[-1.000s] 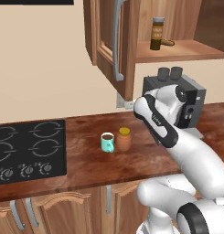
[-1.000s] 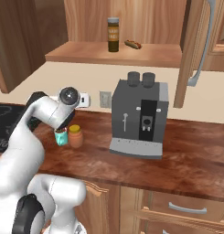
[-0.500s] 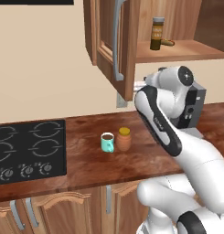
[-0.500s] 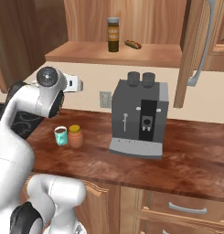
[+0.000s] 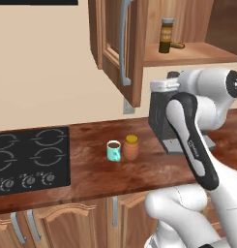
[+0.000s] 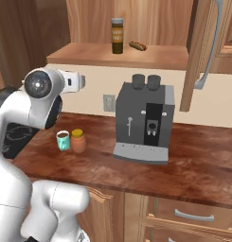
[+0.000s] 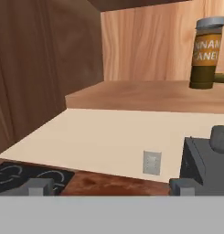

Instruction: Pick the cinnamon and honey bottle from the cabinet and place them next to the mug.

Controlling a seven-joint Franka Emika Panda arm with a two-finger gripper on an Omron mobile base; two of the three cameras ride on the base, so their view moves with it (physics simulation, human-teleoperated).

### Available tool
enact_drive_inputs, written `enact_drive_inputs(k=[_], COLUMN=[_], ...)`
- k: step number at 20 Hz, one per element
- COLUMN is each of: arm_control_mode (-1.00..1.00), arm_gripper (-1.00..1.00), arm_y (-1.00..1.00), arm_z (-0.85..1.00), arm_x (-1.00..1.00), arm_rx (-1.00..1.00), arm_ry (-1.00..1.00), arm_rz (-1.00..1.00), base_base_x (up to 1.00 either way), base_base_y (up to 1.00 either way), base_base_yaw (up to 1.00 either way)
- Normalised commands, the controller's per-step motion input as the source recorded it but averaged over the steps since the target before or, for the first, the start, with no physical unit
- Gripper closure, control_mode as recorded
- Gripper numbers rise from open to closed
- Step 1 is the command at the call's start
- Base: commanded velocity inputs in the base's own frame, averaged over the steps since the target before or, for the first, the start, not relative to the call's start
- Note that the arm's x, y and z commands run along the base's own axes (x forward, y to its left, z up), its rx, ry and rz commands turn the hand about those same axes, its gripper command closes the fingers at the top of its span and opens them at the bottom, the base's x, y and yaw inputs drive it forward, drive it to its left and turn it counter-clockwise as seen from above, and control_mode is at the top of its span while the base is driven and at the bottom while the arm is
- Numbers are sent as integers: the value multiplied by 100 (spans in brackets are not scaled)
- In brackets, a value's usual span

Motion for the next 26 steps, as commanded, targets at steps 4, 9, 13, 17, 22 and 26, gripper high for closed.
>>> enact_drive_inputs(k=[4,9,13,17,22,26], arm_control_mode=[-100,-100,-100,-100,-100,-100], arm_gripper=[-100,-100,-100,-100,-100,-100], arm_y=[-39,-24,-14,-10,-22,-33], arm_z=[83,89,55,11,-10,0], arm_x=[-28,-1,0,19,31,44], arm_rx=[0,0,-3,-4,0,-3], arm_ry=[-3,0,9,8,0,0], arm_rz=[0,0,-1,-7,-8,-14], base_base_x=[0,0,0,0,0,0], base_base_y=[0,0,0,0,0,0], base_base_yaw=[0,0,0,0,0,0])
